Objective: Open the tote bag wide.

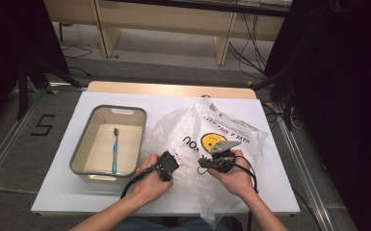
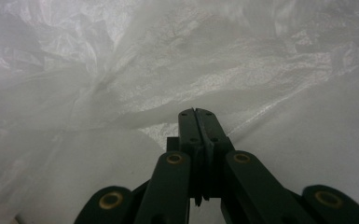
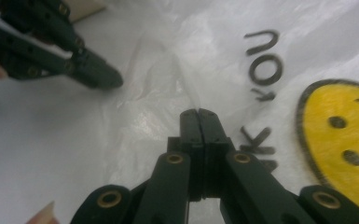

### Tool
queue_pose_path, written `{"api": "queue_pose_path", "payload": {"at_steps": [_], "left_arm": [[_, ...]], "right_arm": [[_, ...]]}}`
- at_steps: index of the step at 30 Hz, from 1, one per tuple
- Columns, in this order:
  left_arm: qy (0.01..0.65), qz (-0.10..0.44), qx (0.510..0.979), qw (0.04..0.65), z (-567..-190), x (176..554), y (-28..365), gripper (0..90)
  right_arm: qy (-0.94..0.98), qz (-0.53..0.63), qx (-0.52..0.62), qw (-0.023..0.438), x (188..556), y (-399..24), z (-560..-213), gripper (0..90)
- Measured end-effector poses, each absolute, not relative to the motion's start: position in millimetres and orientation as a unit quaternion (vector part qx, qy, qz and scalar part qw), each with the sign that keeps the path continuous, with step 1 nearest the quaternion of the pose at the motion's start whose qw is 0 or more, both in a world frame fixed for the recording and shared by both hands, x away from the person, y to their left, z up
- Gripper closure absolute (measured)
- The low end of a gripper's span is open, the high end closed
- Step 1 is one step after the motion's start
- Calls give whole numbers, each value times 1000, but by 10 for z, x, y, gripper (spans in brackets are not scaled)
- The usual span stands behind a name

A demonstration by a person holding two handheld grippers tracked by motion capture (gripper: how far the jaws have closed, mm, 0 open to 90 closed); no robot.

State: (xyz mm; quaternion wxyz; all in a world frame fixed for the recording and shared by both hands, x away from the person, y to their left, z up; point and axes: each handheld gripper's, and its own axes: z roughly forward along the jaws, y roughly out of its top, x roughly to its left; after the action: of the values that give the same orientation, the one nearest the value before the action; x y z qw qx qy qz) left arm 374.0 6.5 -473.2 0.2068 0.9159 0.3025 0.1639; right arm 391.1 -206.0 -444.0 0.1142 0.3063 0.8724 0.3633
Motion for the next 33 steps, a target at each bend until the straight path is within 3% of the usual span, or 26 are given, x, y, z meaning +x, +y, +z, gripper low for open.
{"api": "queue_pose_path", "payload": {"at_steps": [4, 13, 19, 33], "left_arm": [[302, 164, 916, 206, -4731, 3741, 64, 892], [285, 183, 921, 192, -4735, 3706, 24, 892], [279, 194, 921, 189, -4742, 3686, 6, 892], [271, 198, 923, 187, -4747, 3679, -5, 892]], "right_arm": [[856, 385, 314, 142, 3924, -2094, -4346, 900], [797, 431, 341, 253, 3936, -2168, -4062, 900], [766, 452, 356, 287, 3970, -2191, -3924, 900], [728, 487, 365, 316, 4025, -2203, -3768, 900]]}}
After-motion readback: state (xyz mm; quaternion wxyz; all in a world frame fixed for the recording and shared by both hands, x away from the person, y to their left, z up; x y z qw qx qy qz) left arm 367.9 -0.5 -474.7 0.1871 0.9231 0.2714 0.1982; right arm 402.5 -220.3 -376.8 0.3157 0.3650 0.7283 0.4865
